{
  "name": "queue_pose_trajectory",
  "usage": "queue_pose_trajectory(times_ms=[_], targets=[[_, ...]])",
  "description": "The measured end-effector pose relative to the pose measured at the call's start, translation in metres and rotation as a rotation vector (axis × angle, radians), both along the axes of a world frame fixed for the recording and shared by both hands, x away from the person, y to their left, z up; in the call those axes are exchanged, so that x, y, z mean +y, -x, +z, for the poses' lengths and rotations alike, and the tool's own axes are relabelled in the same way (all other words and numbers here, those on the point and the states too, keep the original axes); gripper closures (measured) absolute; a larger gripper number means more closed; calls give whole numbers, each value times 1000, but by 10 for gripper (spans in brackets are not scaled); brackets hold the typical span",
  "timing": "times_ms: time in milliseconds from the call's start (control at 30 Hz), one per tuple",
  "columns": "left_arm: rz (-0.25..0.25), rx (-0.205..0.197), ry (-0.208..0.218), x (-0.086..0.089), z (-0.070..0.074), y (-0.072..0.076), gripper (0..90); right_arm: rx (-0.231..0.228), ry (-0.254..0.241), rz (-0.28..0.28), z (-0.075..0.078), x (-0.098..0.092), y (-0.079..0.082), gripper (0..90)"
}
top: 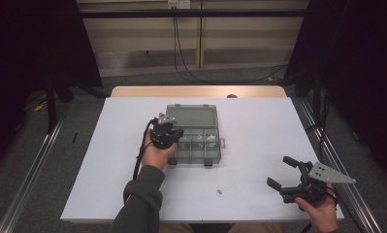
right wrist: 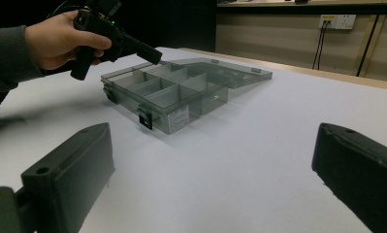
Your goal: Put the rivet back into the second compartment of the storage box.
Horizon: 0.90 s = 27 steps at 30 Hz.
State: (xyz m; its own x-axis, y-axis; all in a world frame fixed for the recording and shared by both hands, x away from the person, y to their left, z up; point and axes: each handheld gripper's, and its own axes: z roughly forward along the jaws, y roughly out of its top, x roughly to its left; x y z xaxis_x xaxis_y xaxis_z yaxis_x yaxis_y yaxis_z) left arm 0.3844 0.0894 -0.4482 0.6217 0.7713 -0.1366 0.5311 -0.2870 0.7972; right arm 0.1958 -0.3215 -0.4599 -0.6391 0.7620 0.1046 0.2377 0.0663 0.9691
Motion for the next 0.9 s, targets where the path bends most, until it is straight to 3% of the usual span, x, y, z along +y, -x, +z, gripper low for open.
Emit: queue_pose_trajectory(times_ms=[167, 233, 367, 467, 700, 900], targets=[[-2, -11, -5, -1, -2, -1, 862, -1, 0, 3, 0, 0, 0, 12], [-2, -16, 20, -1, -3, -1, 792, 1, -2, 3, 0, 0, 0, 12], [-20, -10, 16, 0, -2, 1, 698, 2, 2, 6, 0, -1, 0, 12], [-29, -7, 37, 2, 0, 3, 635, 0, 0, 6, 0, 0, 0, 12], [-94, -23, 82, 0, 6, 15, 419, 0, 4, 7, 0, 0, 0, 12], [-150, 8, 132, -2, 6, 24, 268, 1, 7, 11, 0, 0, 0, 12]])
